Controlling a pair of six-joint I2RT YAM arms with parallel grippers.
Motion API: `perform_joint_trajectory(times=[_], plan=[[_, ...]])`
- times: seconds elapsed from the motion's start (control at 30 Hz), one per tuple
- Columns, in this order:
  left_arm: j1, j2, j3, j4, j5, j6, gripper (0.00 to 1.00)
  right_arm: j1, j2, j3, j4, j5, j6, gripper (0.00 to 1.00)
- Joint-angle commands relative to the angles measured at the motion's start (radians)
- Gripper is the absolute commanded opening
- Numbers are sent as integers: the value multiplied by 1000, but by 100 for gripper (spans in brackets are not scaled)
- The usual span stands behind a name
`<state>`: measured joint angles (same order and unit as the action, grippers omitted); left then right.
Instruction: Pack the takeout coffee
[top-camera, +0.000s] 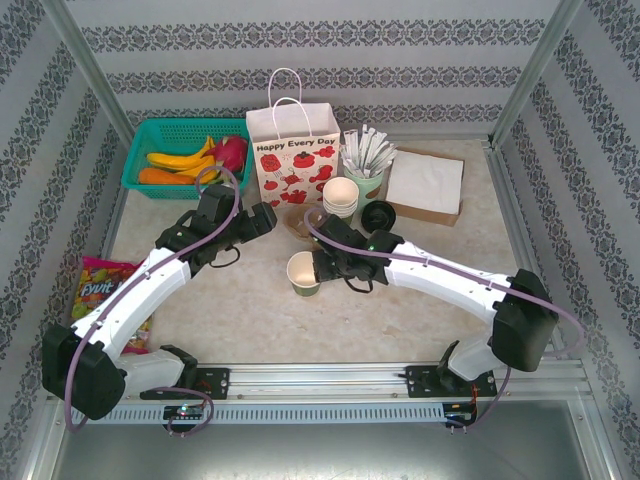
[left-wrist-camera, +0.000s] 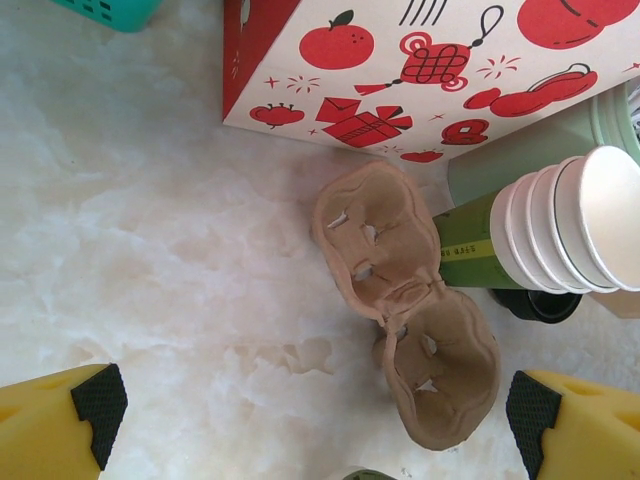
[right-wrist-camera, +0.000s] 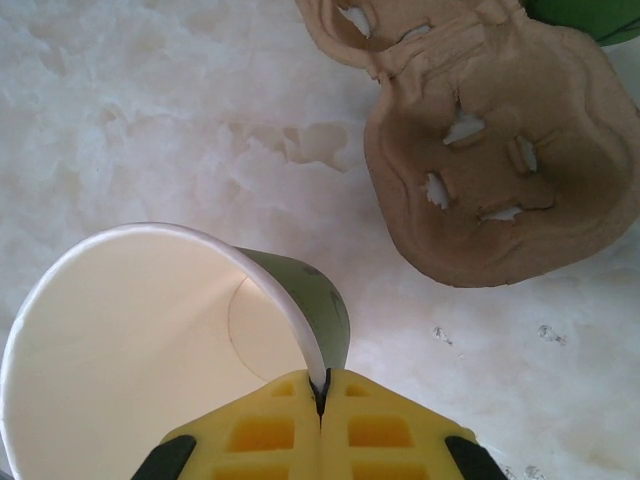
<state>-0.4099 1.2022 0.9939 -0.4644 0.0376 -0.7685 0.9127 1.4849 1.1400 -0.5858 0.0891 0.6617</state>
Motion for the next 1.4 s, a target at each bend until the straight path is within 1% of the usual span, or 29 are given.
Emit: perform_joint_trajectory(times=[0.0, 0.47, 0.53, 0.6, 0.7, 0.73, 0.83, 0.87, 0.9, 0.93, 1.0, 1.1, 1.17, 1.23, 1.3, 1.37], plan=[[13, 2, 5, -16, 25, -4, 99, 8, 7, -30, 28, 18, 36, 0], [12, 47, 16, -16, 79, 11, 100, 7, 38, -56, 20, 21, 45, 0], [12, 49, 16, -16, 86, 12, 100, 6, 34, -58, 17, 25, 46, 4], [12, 52, 15, -13, 90, 12, 99, 5, 27, -56, 19, 12, 35, 13], [12, 55, 18, -13, 95, 14, 100, -1, 7, -42, 13, 7, 16, 22], [11, 55, 20, -11, 99, 16, 100, -5, -5, -39, 8, 8, 11, 27], [12, 59, 24, -10, 110, 23, 100, -41, -46, -37, -5, 4, 1, 37], [12, 60, 24, -9, 114, 26, 100, -60, -70, -41, -10, -1, -3, 45], [13, 62, 24, -7, 119, 27, 100, -83, -96, -45, -16, 1, -10, 56], [12, 60, 23, -5, 123, 30, 100, -104, -119, -50, -21, 2, -20, 61], [11, 61, 19, 3, 134, 30, 100, -174, -165, -65, -40, -1, -42, 82], [13, 65, 5, 31, 159, 0, 100, -318, -197, -101, -70, -34, -77, 82], [5, 70, -14, 49, 167, -57, 100, -406, -207, -118, -80, -40, -108, 81], [-24, 78, -37, 68, 169, -118, 100, -490, -206, -124, -81, -51, -155, 80], [-69, 93, -43, 64, 146, -158, 100, -583, -194, -128, -70, -102, -209, 79], [-113, 107, -35, 39, 103, -165, 100, -659, -172, -139, -30, -190, -270, 79]])
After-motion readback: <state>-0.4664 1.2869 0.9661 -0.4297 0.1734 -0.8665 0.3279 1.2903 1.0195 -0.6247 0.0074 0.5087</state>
